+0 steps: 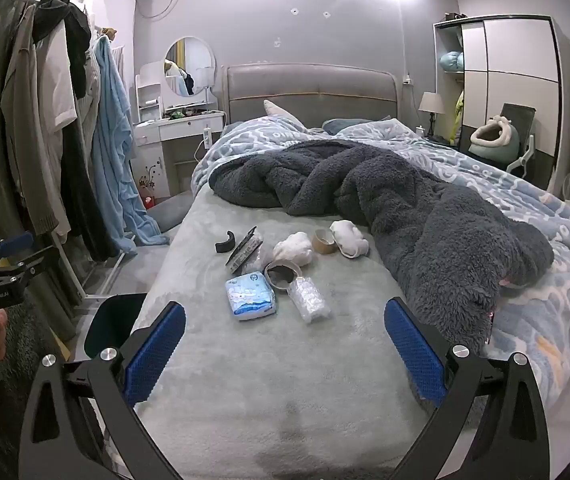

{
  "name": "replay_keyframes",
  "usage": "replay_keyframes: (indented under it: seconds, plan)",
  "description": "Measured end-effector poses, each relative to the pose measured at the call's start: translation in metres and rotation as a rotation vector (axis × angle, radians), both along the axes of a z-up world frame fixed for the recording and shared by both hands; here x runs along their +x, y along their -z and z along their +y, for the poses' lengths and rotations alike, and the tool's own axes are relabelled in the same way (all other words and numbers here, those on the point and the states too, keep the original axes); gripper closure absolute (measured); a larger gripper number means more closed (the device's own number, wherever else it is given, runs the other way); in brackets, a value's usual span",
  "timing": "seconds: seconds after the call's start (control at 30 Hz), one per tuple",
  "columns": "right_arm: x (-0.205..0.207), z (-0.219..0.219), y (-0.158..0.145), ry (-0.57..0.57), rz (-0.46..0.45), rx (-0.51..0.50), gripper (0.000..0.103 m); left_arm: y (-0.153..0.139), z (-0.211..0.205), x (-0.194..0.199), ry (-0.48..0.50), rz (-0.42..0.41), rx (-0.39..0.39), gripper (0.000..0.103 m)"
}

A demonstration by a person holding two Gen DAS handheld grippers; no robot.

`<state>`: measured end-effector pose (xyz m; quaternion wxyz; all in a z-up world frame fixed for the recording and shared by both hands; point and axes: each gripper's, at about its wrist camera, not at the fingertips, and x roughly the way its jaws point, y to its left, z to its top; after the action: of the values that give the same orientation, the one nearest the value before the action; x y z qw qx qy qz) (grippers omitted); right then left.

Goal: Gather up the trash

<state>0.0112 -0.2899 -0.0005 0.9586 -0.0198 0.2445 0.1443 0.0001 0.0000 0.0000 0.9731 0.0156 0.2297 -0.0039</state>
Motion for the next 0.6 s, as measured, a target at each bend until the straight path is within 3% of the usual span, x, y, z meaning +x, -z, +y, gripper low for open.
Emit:
replay_keyframes:
  seconds: [0.6]
  plan:
    - [0.0015, -0.0010, 0.0020, 0.001, 0.002, -0.002, 0.003, -0.0001, 0.0000, 0.0000, -0.001, 0.001, 0.001, 0.003]
